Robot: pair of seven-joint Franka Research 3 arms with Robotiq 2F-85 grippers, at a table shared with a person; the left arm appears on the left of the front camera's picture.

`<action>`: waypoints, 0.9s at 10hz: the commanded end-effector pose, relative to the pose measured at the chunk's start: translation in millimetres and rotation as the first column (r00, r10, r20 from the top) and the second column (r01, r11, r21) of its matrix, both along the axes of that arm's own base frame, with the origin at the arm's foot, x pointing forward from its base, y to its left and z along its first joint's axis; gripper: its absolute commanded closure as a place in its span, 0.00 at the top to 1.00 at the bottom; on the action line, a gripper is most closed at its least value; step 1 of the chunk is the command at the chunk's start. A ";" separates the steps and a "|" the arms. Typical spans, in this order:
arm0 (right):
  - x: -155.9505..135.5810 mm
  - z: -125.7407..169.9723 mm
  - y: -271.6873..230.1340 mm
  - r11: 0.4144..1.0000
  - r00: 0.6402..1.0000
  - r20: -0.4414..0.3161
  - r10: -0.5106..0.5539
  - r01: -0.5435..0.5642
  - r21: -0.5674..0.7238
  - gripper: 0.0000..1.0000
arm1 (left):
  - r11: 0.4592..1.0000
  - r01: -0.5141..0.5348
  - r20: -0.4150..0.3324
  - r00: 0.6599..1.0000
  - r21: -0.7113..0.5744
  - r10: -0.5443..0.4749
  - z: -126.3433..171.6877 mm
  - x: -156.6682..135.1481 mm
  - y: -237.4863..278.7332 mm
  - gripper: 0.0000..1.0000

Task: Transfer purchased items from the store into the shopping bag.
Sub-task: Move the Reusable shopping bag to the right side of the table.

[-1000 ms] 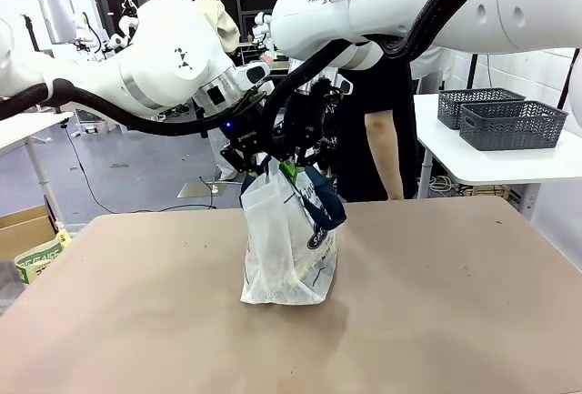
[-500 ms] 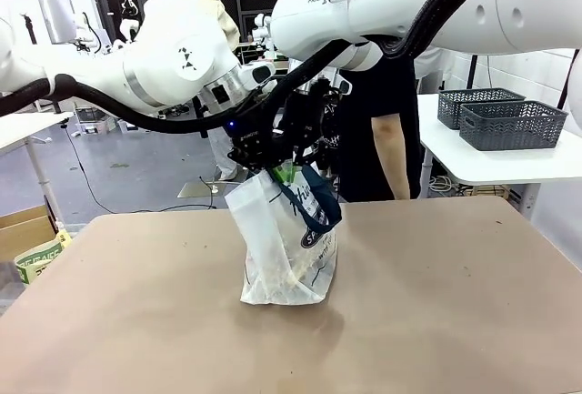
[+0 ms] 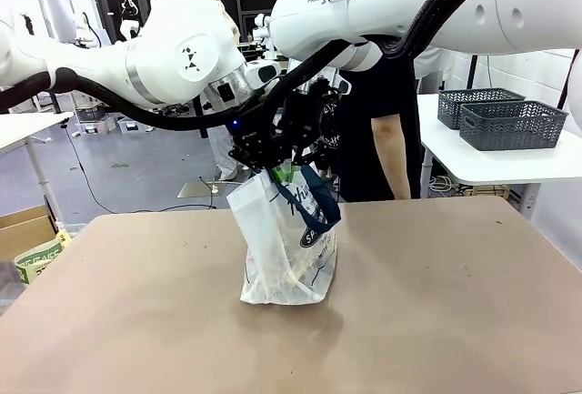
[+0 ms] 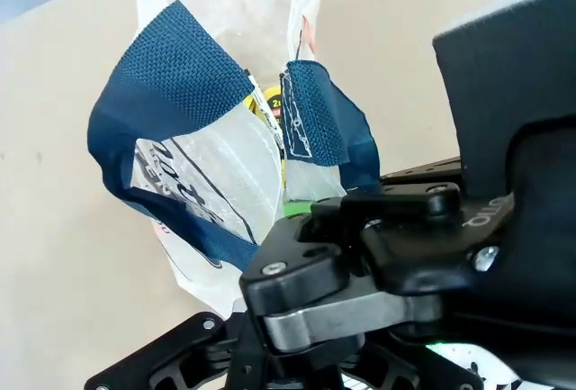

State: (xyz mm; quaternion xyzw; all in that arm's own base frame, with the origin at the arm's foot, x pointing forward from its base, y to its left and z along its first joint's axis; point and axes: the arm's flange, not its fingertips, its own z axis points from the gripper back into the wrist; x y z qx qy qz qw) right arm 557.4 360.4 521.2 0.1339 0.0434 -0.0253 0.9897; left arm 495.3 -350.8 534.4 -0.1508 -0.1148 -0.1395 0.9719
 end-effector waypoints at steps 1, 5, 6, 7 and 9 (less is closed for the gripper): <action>-1.8 5.9 -14.4 0.999 1.000 -0.009 0.020 -0.020 0.035 0.00 | 0.999 -0.024 0.008 1.000 0.043 0.024 1.9 0.5 9.6 0.00; -4.5 6.1 -28.6 0.996 0.999 0.015 0.043 -0.044 0.076 0.33 | 1.000 0.000 0.000 1.000 0.000 0.000 0.0 0.0 0.0 0.00; -8.2 8.2 -34.4 0.996 0.999 0.029 0.032 -0.035 0.085 0.53 | 1.000 0.000 0.000 1.000 0.000 0.000 0.0 0.0 0.0 0.00; -10.5 11.7 -41.0 0.995 0.999 0.047 0.024 -0.028 0.095 0.72 | 1.000 0.000 0.000 1.000 0.000 0.000 0.0 0.0 0.0 0.00; -18.3 16.5 -53.3 0.995 0.998 0.068 0.004 -0.011 0.103 1.00 | 1.000 0.000 0.000 1.000 0.000 0.000 0.0 0.0 0.0 0.00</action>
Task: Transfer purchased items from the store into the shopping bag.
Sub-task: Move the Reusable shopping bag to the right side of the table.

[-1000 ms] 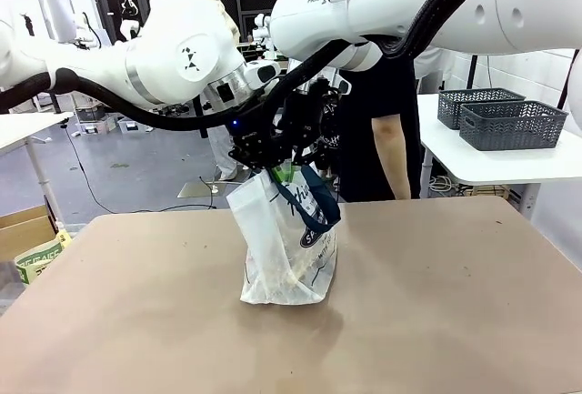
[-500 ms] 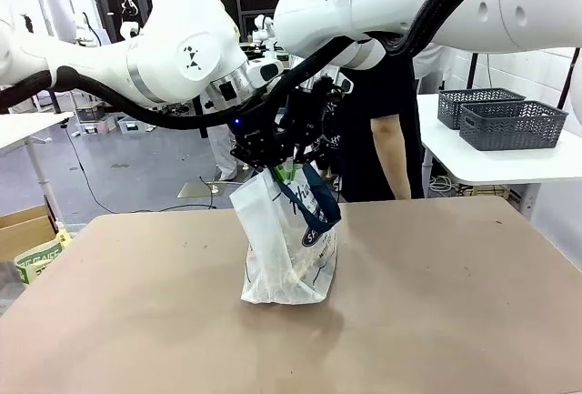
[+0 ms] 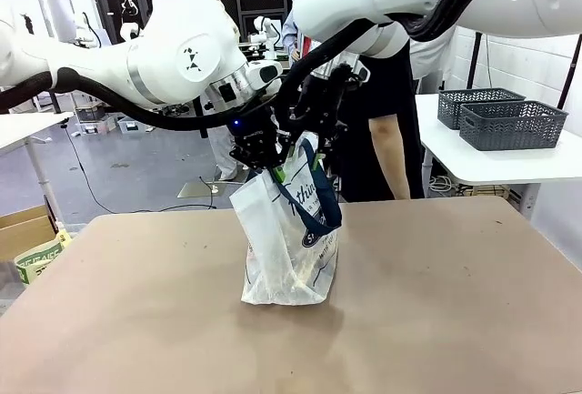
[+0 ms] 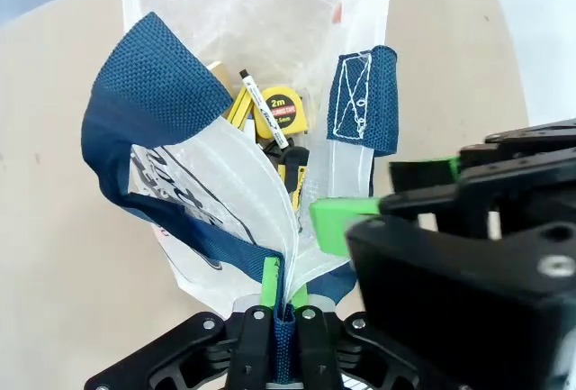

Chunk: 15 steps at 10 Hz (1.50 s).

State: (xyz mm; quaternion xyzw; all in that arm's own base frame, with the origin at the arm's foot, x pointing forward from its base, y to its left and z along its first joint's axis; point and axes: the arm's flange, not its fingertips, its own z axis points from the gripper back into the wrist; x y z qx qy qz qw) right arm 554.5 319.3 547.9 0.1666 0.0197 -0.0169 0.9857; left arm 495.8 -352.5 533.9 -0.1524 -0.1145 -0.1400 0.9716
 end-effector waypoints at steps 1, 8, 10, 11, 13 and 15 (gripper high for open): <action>-19.2 -7.9 -19.7 0.999 0.999 0.030 -0.012 0.011 0.046 1.00 | 1.000 -0.001 0.001 1.000 0.003 0.001 0.5 -0.5 1.7 0.00; -73.4 37.8 -86.7 0.809 0.803 0.118 0.585 -0.566 -0.162 1.00 | 1.000 -0.001 0.001 1.000 0.003 0.001 0.5 -0.5 1.7 0.00; -88.9 54.8 -103.8 0.621 0.588 0.203 0.783 -0.757 -0.202 1.00 | 1.000 -0.001 0.001 1.000 0.003 0.001 0.5 -0.5 1.7 0.00; -94.4 58.9 -118.9 0.561 0.504 0.251 0.827 -0.772 -0.300 1.00 | 1.000 -0.001 0.001 1.000 0.003 0.001 0.5 -0.5 1.7 0.00; -91.1 58.0 -146.5 0.641 0.459 0.465 0.757 -0.656 -0.398 1.00 | 1.000 -0.001 0.001 1.000 0.003 0.001 0.5 -0.5 1.7 0.00; -89.1 81.1 -109.7 0.563 0.526 0.201 0.826 -0.757 -0.333 1.00 | 1.000 -0.001 0.001 1.000 0.003 0.001 0.5 -0.5 1.7 0.00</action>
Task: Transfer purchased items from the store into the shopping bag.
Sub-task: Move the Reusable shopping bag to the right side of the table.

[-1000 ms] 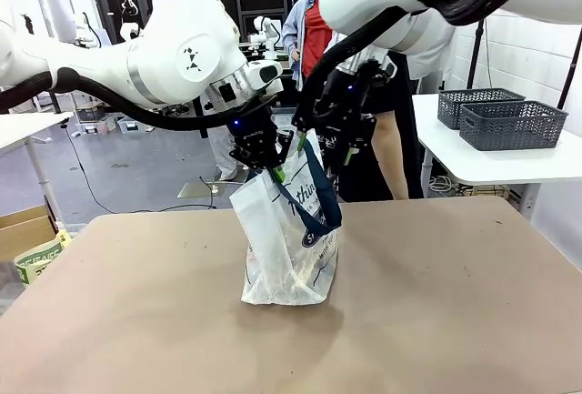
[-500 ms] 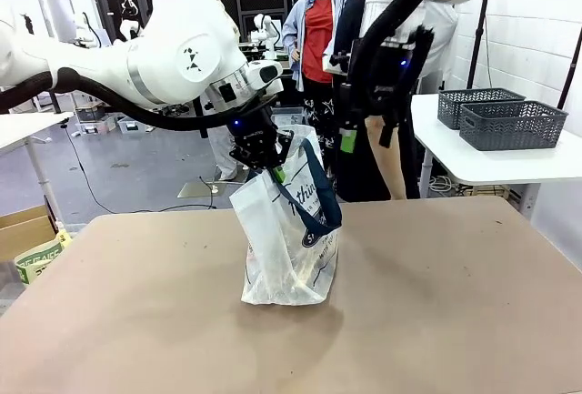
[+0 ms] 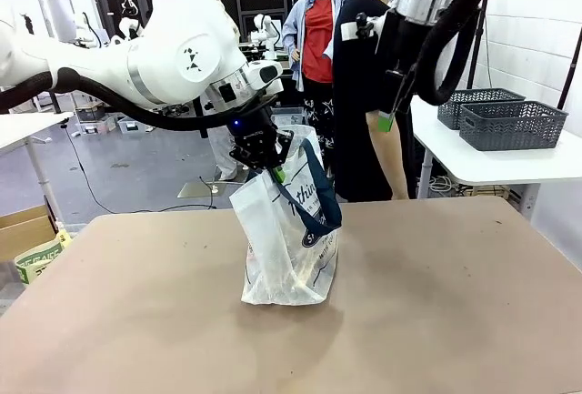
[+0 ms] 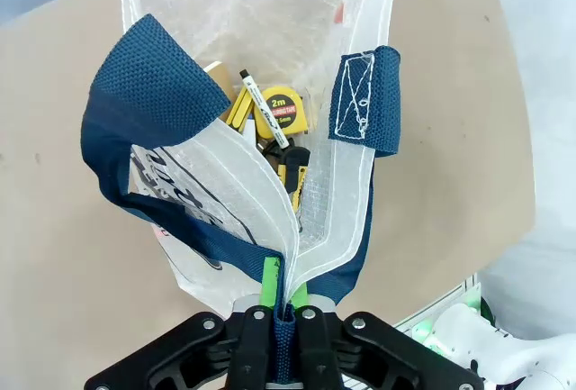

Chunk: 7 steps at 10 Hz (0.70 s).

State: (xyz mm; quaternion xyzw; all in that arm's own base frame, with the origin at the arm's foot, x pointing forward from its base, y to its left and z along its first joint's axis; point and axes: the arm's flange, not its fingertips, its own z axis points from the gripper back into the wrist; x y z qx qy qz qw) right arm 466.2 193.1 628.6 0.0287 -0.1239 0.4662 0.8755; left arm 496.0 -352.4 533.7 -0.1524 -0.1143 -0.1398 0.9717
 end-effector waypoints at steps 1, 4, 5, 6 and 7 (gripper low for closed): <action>-0.8 0.4 16.4 1.000 0.995 -0.094 -0.012 0.010 -0.030 1.00 | 1.000 -0.001 0.001 1.000 0.003 0.001 0.7 -0.7 1.5 0.00; -0.8 0.4 16.4 1.000 0.995 -0.094 -0.012 0.010 -0.030 1.00 | 1.000 -0.001 0.001 1.000 0.003 0.001 0.7 -0.7 1.5 0.00; -6.4 -7.9 16.0 1.000 0.996 -0.088 0.002 -0.005 -0.026 1.00 | 1.000 -0.001 0.001 1.000 0.003 0.001 0.7 -0.7 1.5 0.00; -0.5 -28.7 4.0 0.999 0.999 0.017 -0.033 0.033 0.007 1.00 | 1.000 -0.001 0.001 1.000 0.003 0.001 0.7 -0.7 1.5 0.00; 5.3 -46.2 -12.6 0.993 0.998 -0.026 0.055 -0.052 0.107 1.00 | 1.000 -0.001 0.001 1.000 0.003 0.001 0.7 -0.7 1.5 0.00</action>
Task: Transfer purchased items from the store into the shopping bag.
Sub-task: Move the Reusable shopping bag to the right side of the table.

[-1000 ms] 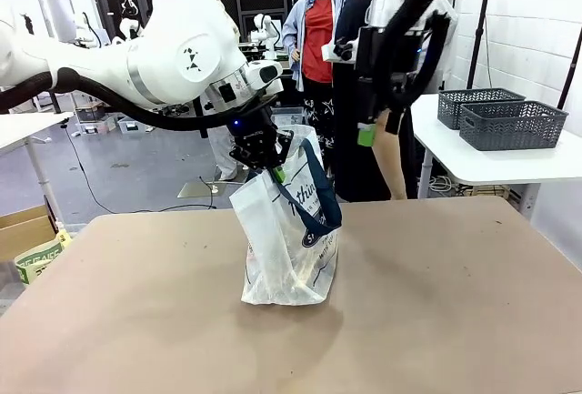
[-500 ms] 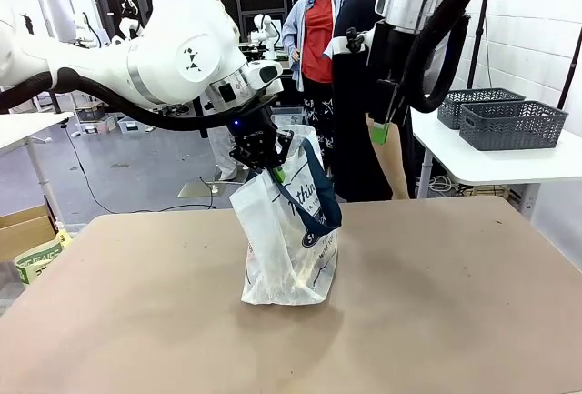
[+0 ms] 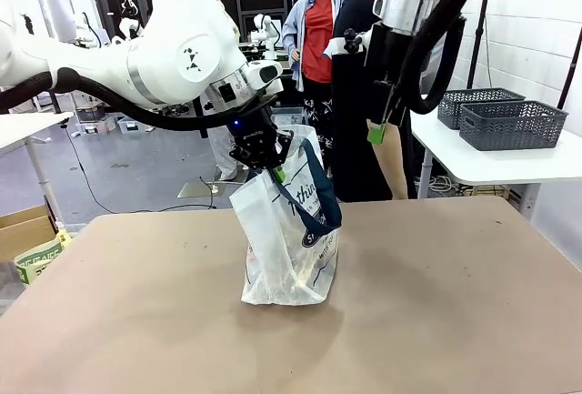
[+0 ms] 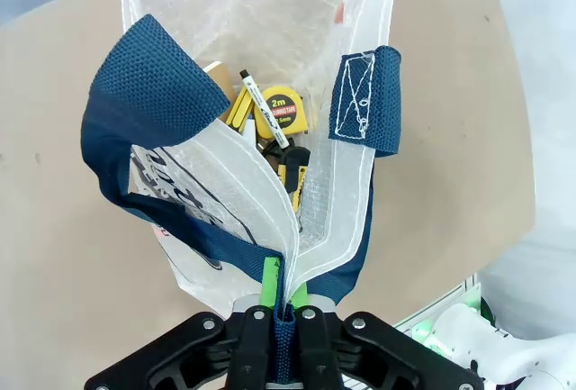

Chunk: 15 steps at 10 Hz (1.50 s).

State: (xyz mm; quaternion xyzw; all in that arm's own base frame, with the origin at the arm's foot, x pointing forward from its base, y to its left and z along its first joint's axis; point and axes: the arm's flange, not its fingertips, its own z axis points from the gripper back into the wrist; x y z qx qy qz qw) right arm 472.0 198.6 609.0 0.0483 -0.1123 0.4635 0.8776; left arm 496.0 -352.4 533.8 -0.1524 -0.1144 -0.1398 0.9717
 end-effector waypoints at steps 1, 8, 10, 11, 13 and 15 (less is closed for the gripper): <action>4.6 -32.8 -32.7 0.979 0.997 0.018 0.074 -0.076 0.191 1.00 | 1.000 -0.001 0.001 1.000 0.003 0.001 0.6 -0.7 1.5 0.00; 18.4 -43.3 -90.9 0.898 0.977 0.096 0.189 -0.212 0.386 1.00 | 1.000 -0.001 0.001 1.000 0.003 0.001 0.6 -0.7 1.5 0.00; 21.5 -33.3 -89.9 0.916 0.985 0.114 0.131 -0.164 0.366 1.00 | 0.995 -0.035 -0.023 0.999 0.093 0.037 7.0 4.6 -8.9 0.00; 21.5 -33.3 -89.9 0.916 0.985 0.114 0.131 -0.164 0.366 1.00 | 0.982 -0.040 -0.054 0.997 0.183 0.051 13.9 7.9 -17.5 0.00; 21.5 -33.3 -89.9 0.916 0.985 0.114 0.131 -0.164 0.366 1.00 | 0.944 -0.086 -0.114 0.985 0.317 0.129 20.7 13.2 -28.6 0.00; 21.5 -33.3 -89.9 0.916 0.985 0.114 0.131 -0.164 0.366 1.00 | 0.931 -0.098 -0.159 0.974 0.353 0.162 24.8 23.5 -31.2 0.00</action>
